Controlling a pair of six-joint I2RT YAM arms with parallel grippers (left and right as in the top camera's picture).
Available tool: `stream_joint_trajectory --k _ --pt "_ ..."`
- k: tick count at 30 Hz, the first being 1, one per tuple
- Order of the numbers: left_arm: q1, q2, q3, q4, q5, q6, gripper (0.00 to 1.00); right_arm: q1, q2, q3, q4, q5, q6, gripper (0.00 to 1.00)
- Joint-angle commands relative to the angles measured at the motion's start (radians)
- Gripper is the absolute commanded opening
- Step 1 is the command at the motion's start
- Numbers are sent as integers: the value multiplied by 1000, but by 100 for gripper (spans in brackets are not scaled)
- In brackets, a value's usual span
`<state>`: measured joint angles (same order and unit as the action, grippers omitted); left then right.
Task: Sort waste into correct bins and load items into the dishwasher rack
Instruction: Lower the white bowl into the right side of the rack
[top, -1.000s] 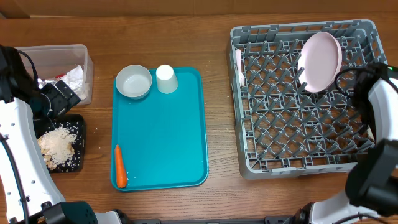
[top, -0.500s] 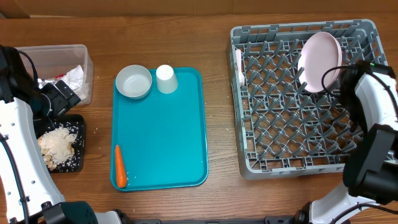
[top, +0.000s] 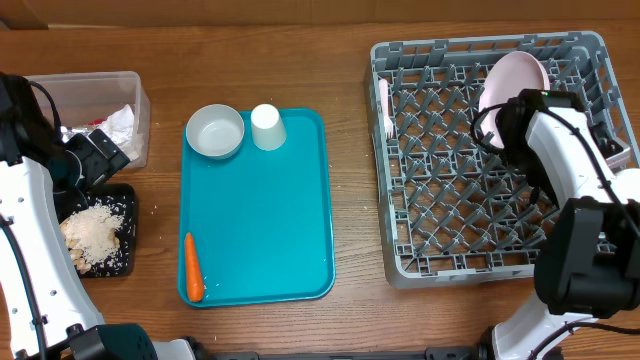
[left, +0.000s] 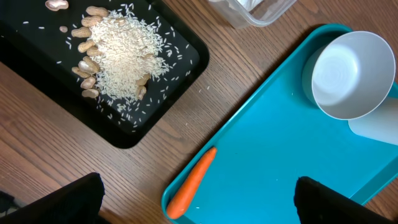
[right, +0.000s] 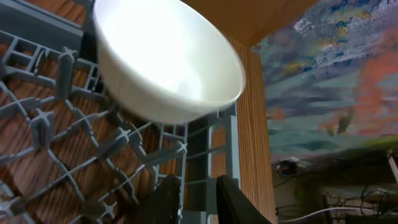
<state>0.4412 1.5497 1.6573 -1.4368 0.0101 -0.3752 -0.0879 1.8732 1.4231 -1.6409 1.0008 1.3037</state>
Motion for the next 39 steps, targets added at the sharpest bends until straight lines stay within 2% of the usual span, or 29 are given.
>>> stream_joint_trajectory --k 1,2,4,8,11,15,17,21,22,31,39 --pt "3 0 -1 1 -11 -18 100 13 2 24 -2 8 2 23" --pt "3 0 -1 1 -11 -18 100 14 2 26 -4 7 2 24" --pt "3 0 -1 1 -11 -18 100 15 2 34 -13 2 3 38" --pt "3 0 -1 1 -11 -18 100 11 -1 110 -54 -40 10 56" --pt "3 0 -1 1 -11 -18 100 -4 -20 199 -54 -114 -37 74" --pt "3 0 -1 1 -11 -18 100 -35 -48 323 -42 -235 -119 90" --pt "3 0 -1 1 -11 -18 100 -57 -50 381 -8 -321 -247 92" --pt "3 0 -1 1 -11 -18 100 -118 -48 410 122 -596 -715 93" --pt "3 0 -1 1 -11 -18 100 -132 -43 409 129 -632 -748 93" --pt "3 0 -1 1 -11 -18 100 -322 -10 407 133 -689 -785 93" --pt "3 0 -1 1 -11 -18 100 -400 36 333 169 -692 -785 92"
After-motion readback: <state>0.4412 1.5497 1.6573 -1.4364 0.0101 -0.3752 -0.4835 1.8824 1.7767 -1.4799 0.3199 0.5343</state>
